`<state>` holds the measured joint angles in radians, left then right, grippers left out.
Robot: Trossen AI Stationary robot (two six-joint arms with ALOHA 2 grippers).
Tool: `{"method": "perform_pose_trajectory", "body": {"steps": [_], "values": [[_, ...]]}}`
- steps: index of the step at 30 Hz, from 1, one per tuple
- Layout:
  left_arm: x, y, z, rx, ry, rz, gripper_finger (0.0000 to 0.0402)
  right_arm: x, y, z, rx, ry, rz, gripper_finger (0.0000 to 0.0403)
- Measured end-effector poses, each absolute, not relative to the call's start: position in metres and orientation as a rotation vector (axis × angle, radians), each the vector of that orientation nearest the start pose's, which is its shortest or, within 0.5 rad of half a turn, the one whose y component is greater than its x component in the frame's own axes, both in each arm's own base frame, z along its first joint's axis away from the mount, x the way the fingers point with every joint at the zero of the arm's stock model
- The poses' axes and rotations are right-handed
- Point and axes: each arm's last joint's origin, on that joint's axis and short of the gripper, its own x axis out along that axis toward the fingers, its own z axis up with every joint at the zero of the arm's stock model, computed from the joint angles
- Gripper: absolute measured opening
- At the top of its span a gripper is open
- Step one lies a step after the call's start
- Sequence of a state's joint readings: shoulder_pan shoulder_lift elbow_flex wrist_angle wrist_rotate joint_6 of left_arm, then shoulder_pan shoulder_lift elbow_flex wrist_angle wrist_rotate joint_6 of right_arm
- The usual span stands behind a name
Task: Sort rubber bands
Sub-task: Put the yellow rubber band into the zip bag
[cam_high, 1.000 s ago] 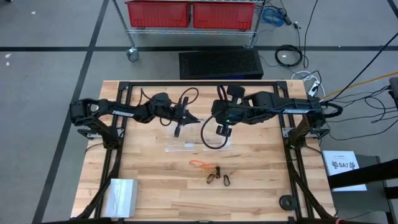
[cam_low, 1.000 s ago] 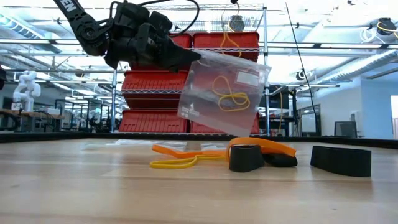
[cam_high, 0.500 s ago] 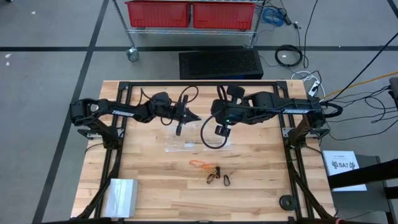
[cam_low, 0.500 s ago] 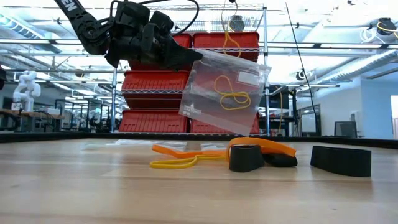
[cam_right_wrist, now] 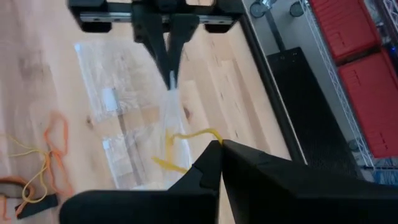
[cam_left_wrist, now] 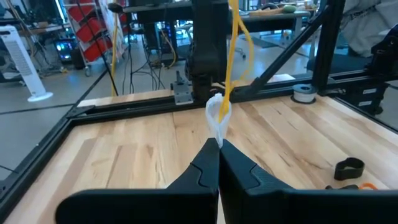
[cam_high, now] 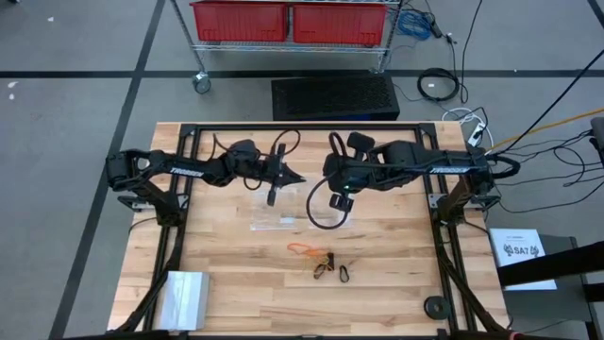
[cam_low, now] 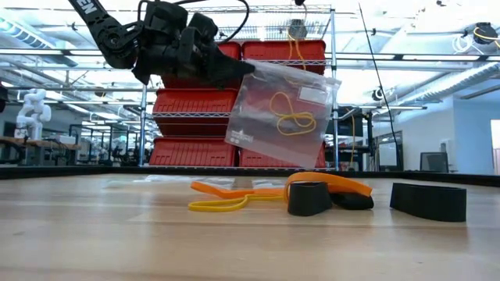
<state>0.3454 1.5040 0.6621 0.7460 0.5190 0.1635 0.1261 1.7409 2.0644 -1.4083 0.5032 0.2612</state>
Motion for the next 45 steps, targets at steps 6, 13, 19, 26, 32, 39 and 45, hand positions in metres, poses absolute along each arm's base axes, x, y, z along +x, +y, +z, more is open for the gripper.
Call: {"method": "perform_pose_trajectory", "body": {"steps": [6,13,19,26,32,39,45], "values": [[0.290,0.088,0.216,0.126,0.061,-0.185,0.0000,0.332,0.023,0.405,-0.123,1.026,-0.454,0.0000],[0.291,0.085,0.217,0.128,0.057,-0.198,0.0000,0.356,0.016,0.380,-0.173,1.111,-0.422,0.0000],[0.291,0.085,0.217,0.128,0.056,-0.199,0.0000,0.369,0.012,0.362,-0.146,1.183,-0.391,0.0000],[0.291,0.085,0.217,0.130,0.052,-0.200,0.0000,0.382,0.013,0.340,-0.119,1.272,-0.337,0.0000],[0.291,0.084,0.218,0.131,0.048,-0.204,0.0000,0.384,0.007,0.335,-0.109,1.291,-0.355,0.0000],[0.293,0.079,0.218,0.133,0.043,-0.236,0.0000,0.385,-0.008,0.335,-0.085,1.290,-0.382,0.0003],[0.293,0.078,0.218,0.134,0.040,-0.238,0.0000,0.386,-0.009,0.335,-0.077,1.288,-0.332,0.0058]]}}
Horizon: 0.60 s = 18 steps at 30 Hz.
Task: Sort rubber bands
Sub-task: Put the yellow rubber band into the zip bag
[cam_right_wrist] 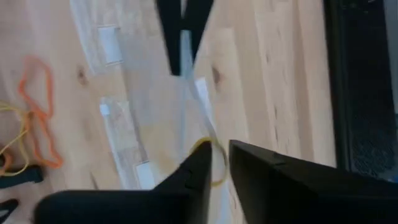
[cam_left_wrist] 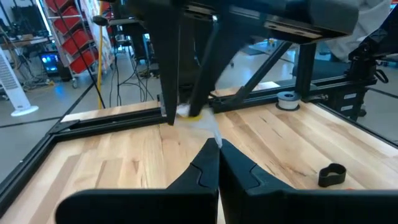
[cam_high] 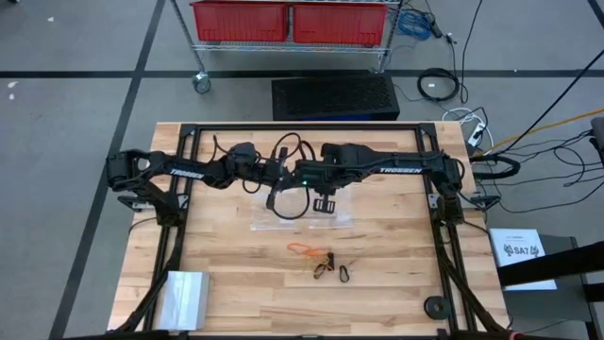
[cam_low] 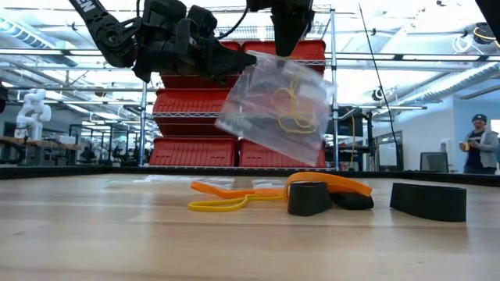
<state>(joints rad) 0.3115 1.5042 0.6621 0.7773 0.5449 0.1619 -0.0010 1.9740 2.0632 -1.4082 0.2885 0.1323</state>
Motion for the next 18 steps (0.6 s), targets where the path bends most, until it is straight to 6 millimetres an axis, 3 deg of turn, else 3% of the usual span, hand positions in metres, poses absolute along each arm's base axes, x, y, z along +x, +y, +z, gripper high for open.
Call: {"method": "perform_pose_trajectory", "body": {"steps": [8,18], "values": [[0.293,0.078,0.218,0.134,0.040,-0.238,0.0000,0.386,-0.005,0.335,-0.036,1.304,-0.221,0.0136],[0.293,0.078,0.218,0.135,0.041,-0.238,0.0000,0.372,-0.005,0.357,-0.034,1.241,-0.214,0.0149]]}}
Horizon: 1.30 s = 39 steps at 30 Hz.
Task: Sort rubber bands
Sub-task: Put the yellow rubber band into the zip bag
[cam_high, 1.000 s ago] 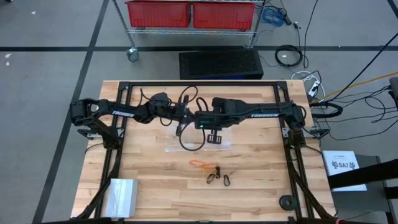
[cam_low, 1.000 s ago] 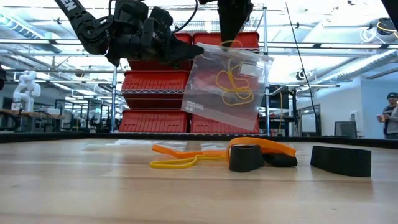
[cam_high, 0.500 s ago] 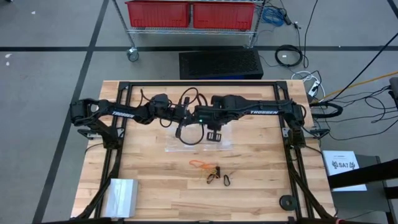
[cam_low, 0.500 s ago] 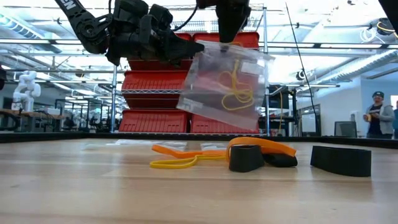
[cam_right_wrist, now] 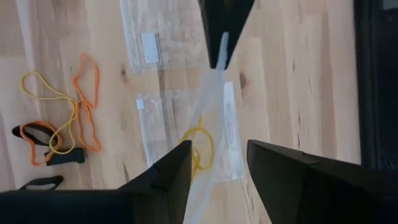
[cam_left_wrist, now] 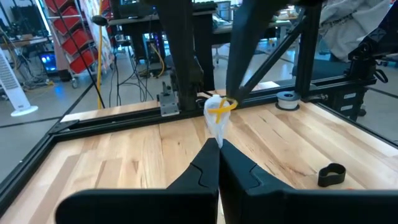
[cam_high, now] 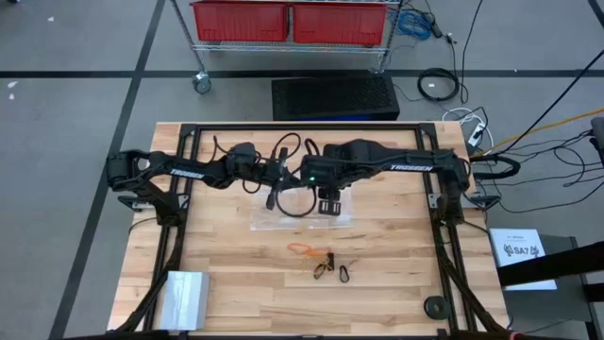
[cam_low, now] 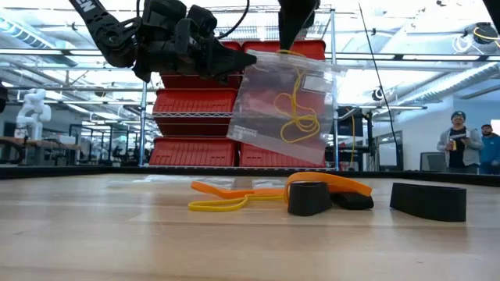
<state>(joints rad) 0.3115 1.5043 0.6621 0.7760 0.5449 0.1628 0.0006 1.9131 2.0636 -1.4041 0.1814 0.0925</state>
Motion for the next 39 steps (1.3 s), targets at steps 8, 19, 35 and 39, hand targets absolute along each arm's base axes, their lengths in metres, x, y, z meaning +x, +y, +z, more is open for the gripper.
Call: {"method": "perform_pose_trajectory", "body": {"steps": [8,19,35,39], "values": [[0.292,0.079,0.217,0.131,0.049,-0.235,0.0000,0.345,-0.005,0.385,-0.048,1.196,-0.209,0.0144],[0.284,0.090,0.218,0.112,0.047,-0.193,0.0000,0.270,0.008,0.365,0.004,1.151,-0.279,0.0013],[0.280,0.102,0.218,0.050,0.057,-0.156,0.0000,0.213,0.019,0.225,0.287,0.569,-0.377,0.0056],[0.280,0.102,0.220,0.039,0.045,-0.156,0.0000,0.217,0.017,0.215,0.265,0.484,-0.415,0.0123]]}}
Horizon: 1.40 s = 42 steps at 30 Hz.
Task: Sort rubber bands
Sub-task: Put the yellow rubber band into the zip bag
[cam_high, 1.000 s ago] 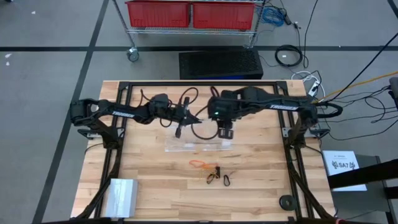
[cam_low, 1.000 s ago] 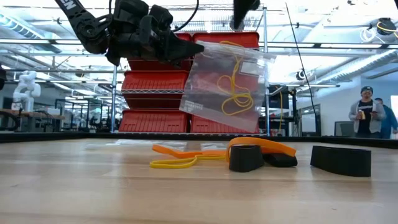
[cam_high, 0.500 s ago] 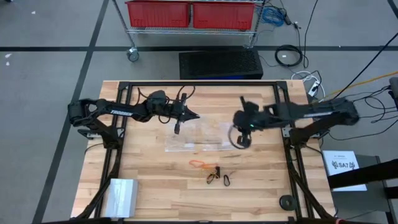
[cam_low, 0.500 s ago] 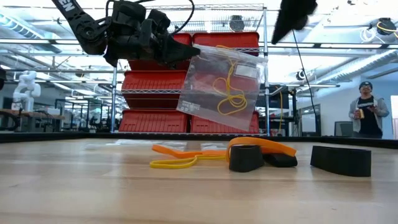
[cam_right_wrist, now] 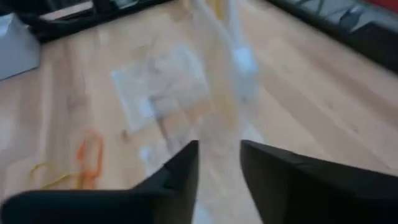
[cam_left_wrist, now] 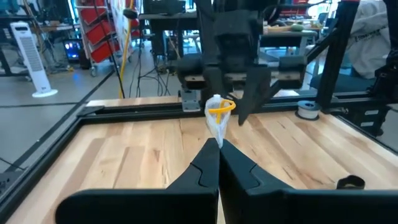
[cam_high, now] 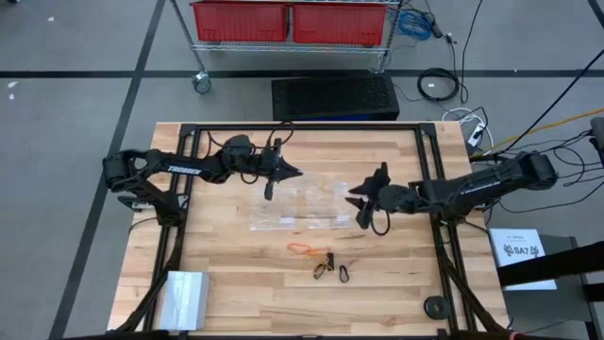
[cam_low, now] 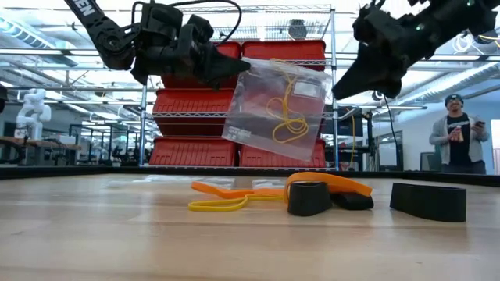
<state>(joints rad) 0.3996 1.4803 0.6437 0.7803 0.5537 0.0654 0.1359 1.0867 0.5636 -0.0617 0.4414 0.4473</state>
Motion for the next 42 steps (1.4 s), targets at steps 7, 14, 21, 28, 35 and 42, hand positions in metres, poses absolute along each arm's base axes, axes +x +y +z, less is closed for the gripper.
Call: {"method": "perform_pose_trajectory", "body": {"steps": [7,14,21,28,35,42], "values": [[0.280,0.102,0.220,0.033,0.044,-0.151,0.0000,0.221,0.010,0.217,0.192,0.426,-0.511,0.0202],[0.280,0.102,0.224,0.049,0.006,-0.148,0.0000,0.232,0.007,0.222,0.125,0.354,-0.445,0.0108],[0.282,0.098,0.227,0.040,-0.021,-0.160,0.0000,0.237,0.003,0.221,0.083,0.342,-0.429,0.0010],[0.287,0.083,0.228,0.043,-0.031,-0.189,0.0000,0.237,-0.001,0.235,0.064,0.304,-0.386,0.0001],[0.289,0.075,0.228,0.049,-0.032,-0.190,0.0000,0.242,-0.004,0.240,0.091,0.309,-0.332,0.0004],[0.283,0.087,0.218,0.048,0.025,-0.145,0.0000,0.239,0.001,0.259,0.124,0.430,-0.310,0.0074]]}}
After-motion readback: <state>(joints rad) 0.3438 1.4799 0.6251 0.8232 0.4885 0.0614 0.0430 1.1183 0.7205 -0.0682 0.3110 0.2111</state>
